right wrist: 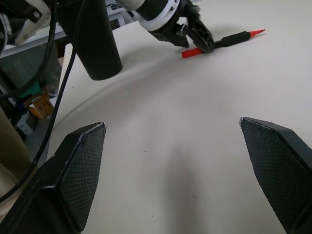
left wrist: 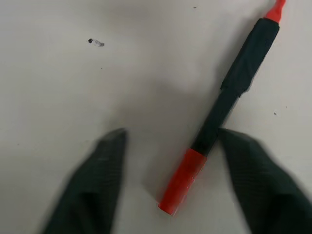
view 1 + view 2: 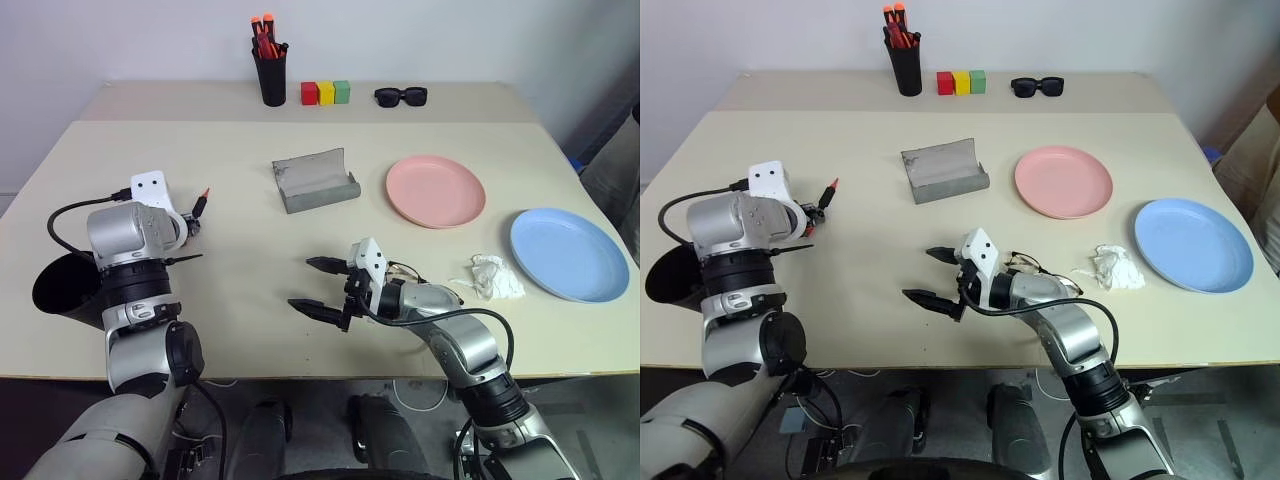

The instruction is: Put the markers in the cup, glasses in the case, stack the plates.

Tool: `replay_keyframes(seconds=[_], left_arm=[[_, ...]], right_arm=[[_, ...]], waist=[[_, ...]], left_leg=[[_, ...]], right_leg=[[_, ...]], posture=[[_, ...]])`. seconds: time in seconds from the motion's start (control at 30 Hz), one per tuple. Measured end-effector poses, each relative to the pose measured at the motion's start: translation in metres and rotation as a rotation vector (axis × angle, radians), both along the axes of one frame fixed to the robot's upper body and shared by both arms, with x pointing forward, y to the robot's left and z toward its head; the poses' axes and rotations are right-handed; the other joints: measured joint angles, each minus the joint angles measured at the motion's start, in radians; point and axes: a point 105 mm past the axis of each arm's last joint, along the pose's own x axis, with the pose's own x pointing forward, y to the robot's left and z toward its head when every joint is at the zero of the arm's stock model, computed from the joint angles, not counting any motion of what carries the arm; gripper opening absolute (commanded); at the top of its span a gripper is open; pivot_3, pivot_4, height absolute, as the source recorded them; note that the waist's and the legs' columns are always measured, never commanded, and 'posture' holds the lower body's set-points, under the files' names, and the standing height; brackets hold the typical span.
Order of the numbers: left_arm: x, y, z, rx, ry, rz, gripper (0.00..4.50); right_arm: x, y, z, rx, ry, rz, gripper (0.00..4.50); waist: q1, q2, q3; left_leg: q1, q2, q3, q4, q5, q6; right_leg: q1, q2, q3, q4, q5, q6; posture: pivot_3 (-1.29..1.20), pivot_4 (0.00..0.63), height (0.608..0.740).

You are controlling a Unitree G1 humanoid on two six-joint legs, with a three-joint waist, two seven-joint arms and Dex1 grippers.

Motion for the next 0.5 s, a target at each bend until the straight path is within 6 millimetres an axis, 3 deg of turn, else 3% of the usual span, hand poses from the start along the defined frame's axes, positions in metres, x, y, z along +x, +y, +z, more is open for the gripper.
replay_keyframes(seconds=[0.1,0.13,0.23,0.37,0.5], left_arm=[[0.000,-0.002,0.000,0.005,0.006,-0.010,0.27],[0.000,-0.003,0.001,0.007,0.003,-0.011,0.05],[0.001,-0.006,0.001,0.015,-0.023,-0.018,0.05],[0.008,-0.022,0.007,0.050,-0.236,-0.071,0.05],[0.014,-0.030,0.049,0.102,-0.479,-0.100,0.05]], right_arm=[[0.000,0.000,0.000,0.001,0.001,-0.002,4.50],[0.000,0.000,0.000,0.002,0.002,-0.002,4.50],[0.000,0.000,0.000,0.002,0.003,-0.003,4.50],[0.000,0.000,0.000,0.001,0.004,-0.003,4.50],[0.000,-0.001,-0.001,-0.002,0.005,-0.004,4.50]], waist=[[0.004,0.000,0.000],[0.004,0.000,0.000],[0.005,0.000,0.000],[0.005,-0.001,0.000],[0.005,-0.001,0.000]], left_leg=[[0.000,0.000,0.000,0.000,0.000,0.000],[0.000,0.000,0.000,0.000,0.000,0.000],[0.000,0.000,0.000,0.000,0.000,0.000],[-0.002,0.000,0.000,0.000,0.001,-0.001],[-0.004,0.000,0.000,0.000,0.001,-0.002]], right_leg=[[0.000,0.000,0.000,0.000,0.000,0.000],[0.000,-0.001,0.000,0.000,0.000,0.000],[0.000,-0.001,0.000,0.000,0.000,0.000],[-0.001,-0.001,0.000,0.000,0.000,0.000],[-0.004,-0.001,0.000,0.000,0.001,-0.001]], posture=[[0.00,0.150,0.740],[0.00,0.150,0.740],[0.00,0.150,0.740],[0.00,0.150,0.740],[0.00,0.150,0.740]])
